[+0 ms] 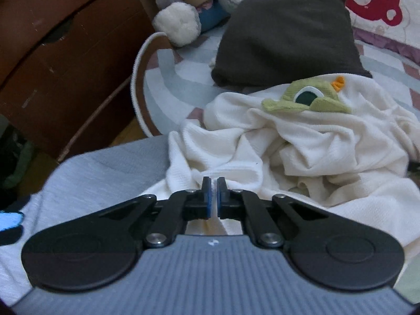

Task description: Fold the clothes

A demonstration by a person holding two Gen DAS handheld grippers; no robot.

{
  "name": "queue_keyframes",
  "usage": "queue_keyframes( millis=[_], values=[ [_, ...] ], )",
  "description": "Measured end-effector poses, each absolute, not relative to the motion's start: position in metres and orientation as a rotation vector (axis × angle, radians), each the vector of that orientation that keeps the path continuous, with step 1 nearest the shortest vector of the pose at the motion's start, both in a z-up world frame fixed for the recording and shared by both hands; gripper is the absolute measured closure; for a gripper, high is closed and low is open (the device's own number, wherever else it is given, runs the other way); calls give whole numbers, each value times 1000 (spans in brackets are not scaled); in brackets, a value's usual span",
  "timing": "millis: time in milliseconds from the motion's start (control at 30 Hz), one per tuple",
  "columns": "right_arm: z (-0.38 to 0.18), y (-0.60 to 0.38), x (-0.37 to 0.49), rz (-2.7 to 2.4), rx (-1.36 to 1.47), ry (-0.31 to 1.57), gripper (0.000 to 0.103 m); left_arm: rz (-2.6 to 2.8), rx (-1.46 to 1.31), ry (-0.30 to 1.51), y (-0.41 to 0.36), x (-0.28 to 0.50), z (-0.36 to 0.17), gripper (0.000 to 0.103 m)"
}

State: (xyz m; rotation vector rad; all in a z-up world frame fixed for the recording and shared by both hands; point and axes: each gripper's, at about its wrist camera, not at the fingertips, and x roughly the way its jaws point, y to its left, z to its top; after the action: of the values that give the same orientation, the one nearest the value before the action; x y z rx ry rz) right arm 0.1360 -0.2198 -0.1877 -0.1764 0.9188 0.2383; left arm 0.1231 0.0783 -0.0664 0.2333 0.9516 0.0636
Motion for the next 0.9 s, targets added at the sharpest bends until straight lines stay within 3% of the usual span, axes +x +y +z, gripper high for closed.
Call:
queue_keyframes(
  millis=[33, 67, 133, 367, 567, 900],
  values=[
    [-192, -222, 141, 215, -143, 941, 52, 66, 247, 937, 78, 122, -65, 102],
    [-192, -227, 145, 198, -82, 953, 84, 66, 262, 915, 76, 120, -62, 102],
    [-174, -238, 139, 153, -4, 891, 90, 66, 292, 868, 72, 117, -56, 102],
    [-74, -275, 92, -20, -13, 595, 93, 11, 296, 737, 59, 105, -19, 102],
    [-7, -322, 49, -216, -31, 403, 94, -112, 222, 728, 34, 104, -4, 102],
    [56, -409, -18, -493, -103, 312, 94, -479, 181, 803, -84, 136, -10, 101]
  ],
)
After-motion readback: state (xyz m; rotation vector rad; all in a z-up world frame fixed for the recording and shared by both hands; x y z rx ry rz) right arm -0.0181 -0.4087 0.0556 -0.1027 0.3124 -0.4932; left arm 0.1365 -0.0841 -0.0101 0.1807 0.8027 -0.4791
